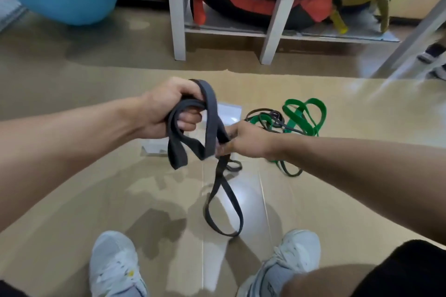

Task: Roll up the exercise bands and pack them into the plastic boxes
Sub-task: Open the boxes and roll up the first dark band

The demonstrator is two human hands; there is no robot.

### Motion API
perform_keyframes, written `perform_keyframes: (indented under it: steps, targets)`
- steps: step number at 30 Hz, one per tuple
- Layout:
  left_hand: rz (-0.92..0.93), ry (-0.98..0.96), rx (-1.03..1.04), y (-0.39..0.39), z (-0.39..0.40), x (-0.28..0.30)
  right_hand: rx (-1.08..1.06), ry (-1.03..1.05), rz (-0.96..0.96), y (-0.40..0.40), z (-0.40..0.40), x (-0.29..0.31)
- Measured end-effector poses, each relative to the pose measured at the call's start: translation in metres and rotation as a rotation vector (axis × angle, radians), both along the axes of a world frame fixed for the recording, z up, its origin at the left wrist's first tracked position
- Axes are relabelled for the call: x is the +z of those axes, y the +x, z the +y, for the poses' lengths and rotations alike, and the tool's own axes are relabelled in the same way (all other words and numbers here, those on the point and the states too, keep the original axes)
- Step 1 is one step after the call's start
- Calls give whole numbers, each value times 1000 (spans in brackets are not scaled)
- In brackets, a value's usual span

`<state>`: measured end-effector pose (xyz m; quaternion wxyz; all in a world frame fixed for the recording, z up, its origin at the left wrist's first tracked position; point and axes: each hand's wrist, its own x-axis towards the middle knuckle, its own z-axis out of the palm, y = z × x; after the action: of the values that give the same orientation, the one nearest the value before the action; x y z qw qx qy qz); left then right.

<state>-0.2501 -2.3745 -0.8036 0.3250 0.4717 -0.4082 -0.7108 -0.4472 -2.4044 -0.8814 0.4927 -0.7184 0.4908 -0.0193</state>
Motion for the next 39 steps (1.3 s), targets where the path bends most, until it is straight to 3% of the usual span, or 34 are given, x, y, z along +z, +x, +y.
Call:
perform_keyframes:
  steps: [3,6,8,10,12,15,17,20,21,26,29,32,36,39]
  targets:
    - [189,-41,41,-2,0,15,24,126,88,-12,14,-28]
    - [140,-89,62,2,-7,22,-51,209,140,-26,25,-54]
    - [-104,-130,95,5,-14,9,-40,295,183,-38,22,-64]
    - [-465,-163,122,12,-17,-16,-148,295,235,-58,6,-68]
    - [-770,-138,6,25,-19,-41,-290,215,308,-85,-21,-58]
    - [-1027,-113,-255,41,-15,-61,-361,226,408,-133,-57,-23]
    - [-1093,-114,-342,42,-12,-63,-258,208,647,-164,-68,-2]
    - [-1098,-146,-401,35,-10,-62,82,51,1314,-193,-66,13]
    - [-1110,-177,-433,32,-8,-62,140,10,1435,-199,-65,13]
    - [-1068,-245,-569,26,0,-62,277,93,1653,-209,-61,12]
    - [-1012,-275,-495,25,2,-64,485,202,1671,-203,-60,-3]
    - [-989,-274,-460,27,5,-67,595,146,1548,-172,-53,-12]
    - [-955,-288,-465,22,10,-77,384,-80,899,-110,-46,-19]
    - [-898,-307,-380,16,11,-73,244,1,414,-52,-27,-25]
